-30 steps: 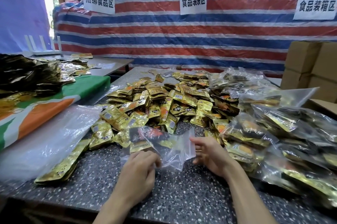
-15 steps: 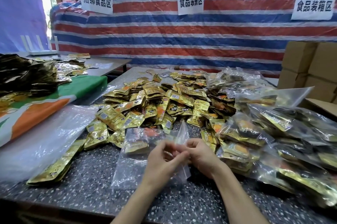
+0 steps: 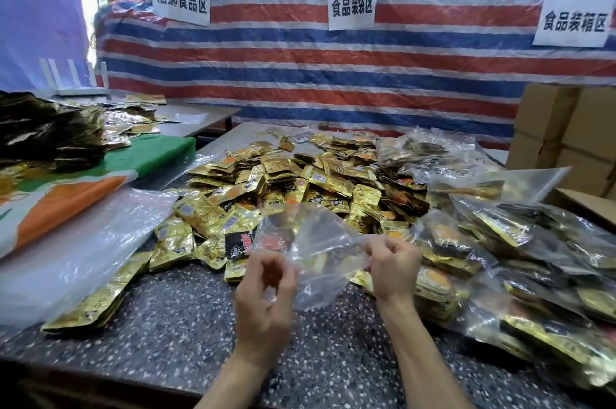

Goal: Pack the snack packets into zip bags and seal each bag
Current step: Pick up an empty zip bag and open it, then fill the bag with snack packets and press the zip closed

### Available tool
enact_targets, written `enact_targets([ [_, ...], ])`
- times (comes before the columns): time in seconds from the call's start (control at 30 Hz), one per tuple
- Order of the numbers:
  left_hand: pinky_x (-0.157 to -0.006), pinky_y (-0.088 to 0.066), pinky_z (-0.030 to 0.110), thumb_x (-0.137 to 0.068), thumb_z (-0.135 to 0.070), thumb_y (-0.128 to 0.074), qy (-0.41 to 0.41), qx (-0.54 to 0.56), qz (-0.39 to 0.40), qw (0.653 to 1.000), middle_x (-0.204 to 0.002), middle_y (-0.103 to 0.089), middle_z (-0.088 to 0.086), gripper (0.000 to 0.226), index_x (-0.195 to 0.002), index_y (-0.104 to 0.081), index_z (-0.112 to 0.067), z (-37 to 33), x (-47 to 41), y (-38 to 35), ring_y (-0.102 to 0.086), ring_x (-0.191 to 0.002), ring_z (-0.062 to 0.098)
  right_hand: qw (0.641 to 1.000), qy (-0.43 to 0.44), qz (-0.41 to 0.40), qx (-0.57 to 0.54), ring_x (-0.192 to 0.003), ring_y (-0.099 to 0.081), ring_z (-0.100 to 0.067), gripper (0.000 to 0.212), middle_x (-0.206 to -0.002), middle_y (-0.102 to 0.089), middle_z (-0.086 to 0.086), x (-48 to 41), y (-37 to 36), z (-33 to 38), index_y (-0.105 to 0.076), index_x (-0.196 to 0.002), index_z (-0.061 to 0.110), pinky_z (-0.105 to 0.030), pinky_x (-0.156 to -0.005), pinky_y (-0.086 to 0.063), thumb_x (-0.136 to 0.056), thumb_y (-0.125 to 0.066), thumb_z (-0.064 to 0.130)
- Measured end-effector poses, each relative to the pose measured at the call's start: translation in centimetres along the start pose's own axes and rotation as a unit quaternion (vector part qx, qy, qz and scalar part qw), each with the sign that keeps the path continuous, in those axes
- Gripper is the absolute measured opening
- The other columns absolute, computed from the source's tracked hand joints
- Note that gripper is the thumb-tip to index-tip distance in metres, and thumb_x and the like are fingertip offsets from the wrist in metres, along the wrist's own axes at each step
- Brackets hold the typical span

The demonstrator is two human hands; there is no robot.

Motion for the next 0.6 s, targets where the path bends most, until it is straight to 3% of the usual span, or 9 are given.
enact_targets([
  [0.07, -0.060, -0.042, 0.014, -0.091, -0.026, -0.048, -0.058, -0.017, 0.016, 0.998, -0.078, -0.052, -0.017, 0.009, -0.084, -0.045, -0.031, -0.7, -0.2, -0.4, -0.045, -0.066, -0.001, 0.999, 0.006, -0.006, -0.035, -0.049, -0.034, -0.017, 0.038, -0.048, -0.039, -0.006, -0.1, 0.1, 0.2, -0.042, -0.051, -0.011, -0.028, -0.060, -0.042, -0.066, -0.063, 0.017],
  [0.13, -0.060, -0.043, 0.021, -0.088, -0.030, -0.047, -0.053, -0.004, 0.016, 0.998, -0.076, -0.051, -0.014, 0.008, -0.081, -0.046, -0.035, -0.9, -1.4, -0.5, -0.046, -0.066, 0.005, 0.983, -0.041, 0.120, -0.134, -0.054, -0.040, -0.017, 0.047, -0.055, -0.048, -0.005, -0.2, -0.1, 0.3, -0.050, -0.052, 0.002, -0.029, -0.060, -0.038, -0.066, -0.078, 0.036],
  [0.2, -0.061, -0.045, 0.031, -0.082, -0.034, -0.050, -0.009, 0.040, -0.015, 0.999, -0.071, -0.050, 0.000, 0.013, -0.077, -0.047, -0.022, -0.9, -3.3, 0.0, -0.047, -0.064, 0.020, 0.928, -0.091, 0.265, -0.244, -0.063, -0.050, -0.016, 0.055, -0.067, -0.058, -0.002, 0.2, -0.4, 0.8, -0.060, -0.060, 0.014, -0.030, -0.060, -0.039, -0.058, -0.085, 0.062],
  [0.23, -0.060, -0.047, 0.031, -0.079, -0.035, -0.051, 0.014, 0.059, -0.039, 0.997, -0.070, -0.050, 0.010, 0.020, -0.075, -0.047, -0.015, -0.7, -4.2, 0.4, -0.048, -0.062, 0.024, 0.910, -0.102, 0.288, -0.280, -0.065, -0.053, -0.017, 0.061, -0.070, -0.059, -0.004, 0.3, -0.4, 0.9, -0.062, -0.063, 0.015, -0.029, -0.060, -0.040, -0.055, -0.083, 0.072],
  [0.3, -0.054, -0.051, 0.026, -0.079, -0.031, -0.053, 0.061, 0.091, -0.084, 0.990, -0.066, -0.050, 0.010, 0.019, -0.070, -0.053, -0.015, 0.3, -5.5, 1.4, -0.052, -0.056, 0.018, 0.906, -0.135, 0.259, -0.305, -0.062, -0.054, -0.019, 0.073, -0.069, -0.059, -0.007, 0.3, -0.5, 0.7, -0.061, -0.063, 0.013, -0.027, -0.057, -0.040, -0.059, -0.069, 0.085],
  [0.37, -0.050, -0.050, 0.031, -0.089, -0.015, -0.050, 0.111, 0.118, -0.111, 0.981, -0.062, -0.052, 0.002, 0.025, -0.065, -0.055, -0.021, 1.9, -5.5, 2.4, -0.052, -0.048, 0.014, 0.945, -0.153, 0.180, -0.227, -0.057, -0.051, -0.018, 0.070, -0.065, -0.059, -0.008, 0.3, -0.7, -0.3, -0.059, -0.064, 0.011, -0.026, -0.056, -0.039, -0.079, -0.054, 0.079],
  [0.43, -0.047, -0.045, 0.029, -0.097, -0.001, -0.045, 0.139, 0.124, -0.119, 0.975, -0.058, -0.049, -0.001, 0.036, -0.066, -0.050, -0.019, 3.3, -4.6, 3.1, -0.046, -0.044, 0.010, 0.983, -0.120, 0.115, -0.073, -0.056, -0.052, -0.015, 0.049, -0.063, -0.061, -0.002, 0.3, -1.4, -1.3, -0.061, -0.069, 0.009, -0.027, -0.055, -0.040, -0.097, -0.055, 0.049],
  [0.5, -0.042, -0.041, 0.020, -0.098, 0.002, -0.045, 0.135, 0.101, -0.106, 0.980, -0.054, -0.048, -0.003, 0.033, -0.068, -0.047, -0.014, 3.8, -3.7, 3.2, -0.043, -0.042, 0.007, 0.990, -0.082, 0.106, 0.049, -0.062, -0.058, -0.012, 0.022, -0.069, -0.066, 0.003, 0.1, -2.5, -2.5, -0.066, -0.079, 0.012, -0.025, -0.055, -0.047, -0.097, -0.064, 0.025],
  [0.6, -0.037, -0.035, 0.023, -0.094, -0.013, -0.055, 0.122, 0.086, -0.055, 0.987, -0.049, -0.047, 0.003, 0.025, -0.074, -0.043, -0.005, 3.5, -3.0, 2.4, -0.039, -0.038, 0.013, 0.973, -0.099, 0.132, 0.164, -0.076, -0.063, -0.010, 0.008, -0.083, -0.068, 0.005, -1.5, -4.7, -3.5, -0.066, -0.086, 0.021, -0.025, -0.065, -0.052, -0.092, -0.069, 0.025],
])
Point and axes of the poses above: each hand's wrist, its own x-axis away from the middle knuckle, its own y-axis out of the back of the hand, z = x × y, the point moved 2 cm from there along -x, towards the middle knuckle
